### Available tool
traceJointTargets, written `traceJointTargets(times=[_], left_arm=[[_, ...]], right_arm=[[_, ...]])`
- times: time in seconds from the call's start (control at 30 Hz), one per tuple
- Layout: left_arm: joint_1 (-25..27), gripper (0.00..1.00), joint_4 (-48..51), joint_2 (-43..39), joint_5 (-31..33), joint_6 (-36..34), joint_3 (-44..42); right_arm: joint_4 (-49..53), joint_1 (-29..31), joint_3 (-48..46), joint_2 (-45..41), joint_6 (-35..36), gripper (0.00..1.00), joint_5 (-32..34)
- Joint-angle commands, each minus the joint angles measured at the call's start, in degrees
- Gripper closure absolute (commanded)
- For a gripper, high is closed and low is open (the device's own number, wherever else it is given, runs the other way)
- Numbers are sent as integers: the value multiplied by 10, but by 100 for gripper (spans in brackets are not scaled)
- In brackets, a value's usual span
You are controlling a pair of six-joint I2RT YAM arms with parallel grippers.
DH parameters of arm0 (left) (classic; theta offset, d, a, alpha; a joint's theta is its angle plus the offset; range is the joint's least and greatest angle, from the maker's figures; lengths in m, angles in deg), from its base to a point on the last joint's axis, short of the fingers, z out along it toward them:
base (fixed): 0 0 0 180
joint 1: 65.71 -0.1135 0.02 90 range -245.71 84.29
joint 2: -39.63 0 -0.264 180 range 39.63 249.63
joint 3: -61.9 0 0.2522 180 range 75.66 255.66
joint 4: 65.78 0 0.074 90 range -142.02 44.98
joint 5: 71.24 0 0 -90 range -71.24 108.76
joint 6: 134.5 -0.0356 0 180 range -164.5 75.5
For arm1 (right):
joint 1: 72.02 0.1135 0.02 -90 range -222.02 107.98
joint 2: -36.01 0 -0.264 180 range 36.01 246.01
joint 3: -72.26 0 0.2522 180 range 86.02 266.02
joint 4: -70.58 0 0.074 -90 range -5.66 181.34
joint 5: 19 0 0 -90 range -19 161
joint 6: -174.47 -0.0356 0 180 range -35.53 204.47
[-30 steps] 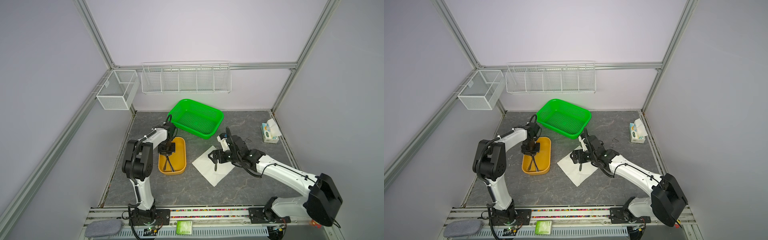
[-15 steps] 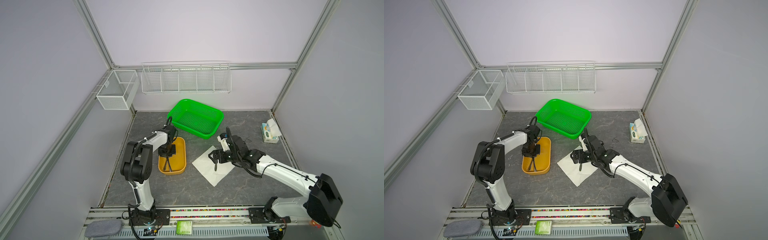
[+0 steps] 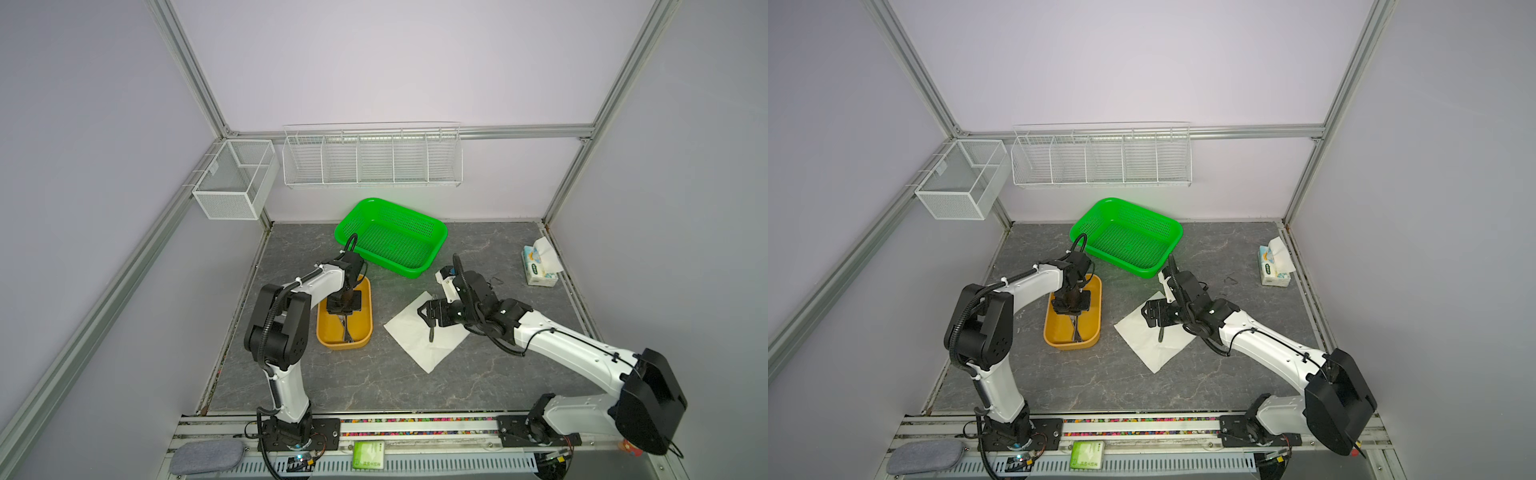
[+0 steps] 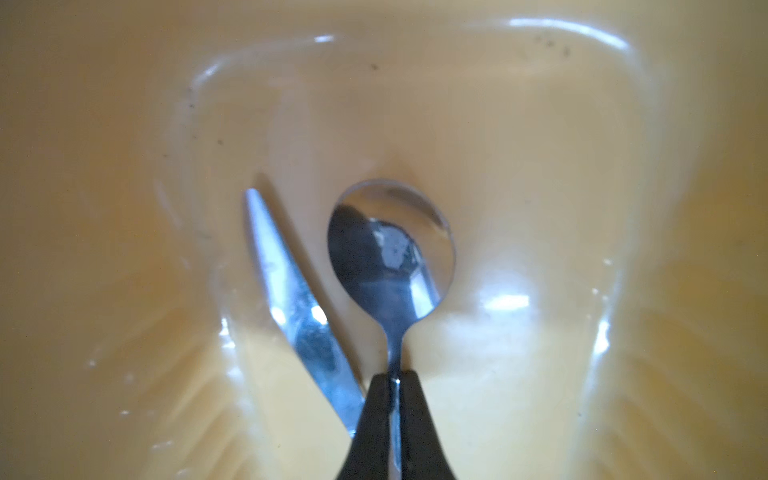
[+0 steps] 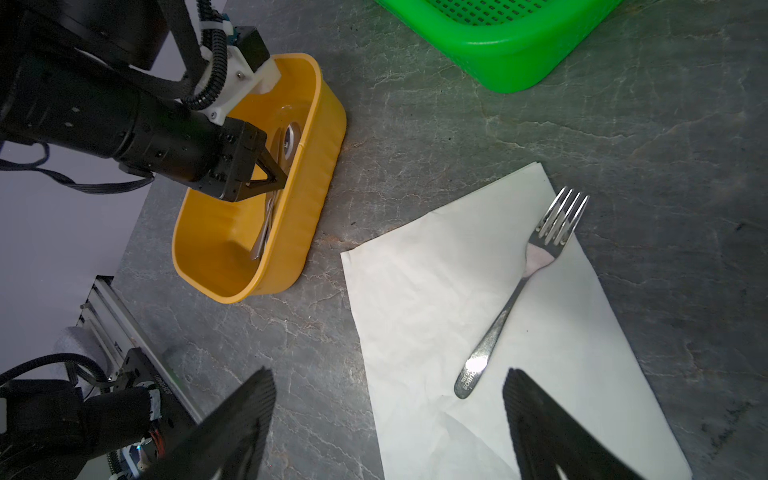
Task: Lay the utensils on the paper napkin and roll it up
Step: 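Close the left gripper on the spoon handle and lift it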
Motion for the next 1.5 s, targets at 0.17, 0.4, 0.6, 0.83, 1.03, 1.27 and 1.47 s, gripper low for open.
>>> traceJointTargets(times=[0.17, 0.4, 0.6, 0.83, 1.03, 1.27, 1.47], left_arm=[[9, 90, -9, 16, -42, 11, 13], [9, 86, 28, 47, -40, 14, 30], [9, 84, 72, 69, -49, -2, 53], [9, 82, 89, 75, -47, 0, 62], [9, 86, 69, 101, -49, 5, 46], [9, 89, 50, 115, -57, 3, 34], [9, 92, 62, 108, -57, -1, 47]], right_arm=[[10, 4, -10, -19, 2, 11, 12], [12, 5, -10, -19, 1, 11, 12], [15, 5, -10, -22, 1, 11, 16], [18, 6, -10, -24, 1, 11, 18], [19, 6, -10, -24, 3, 11, 21], [20, 5, -10, -24, 2, 11, 22], [20, 6, -10, -24, 2, 11, 23]])
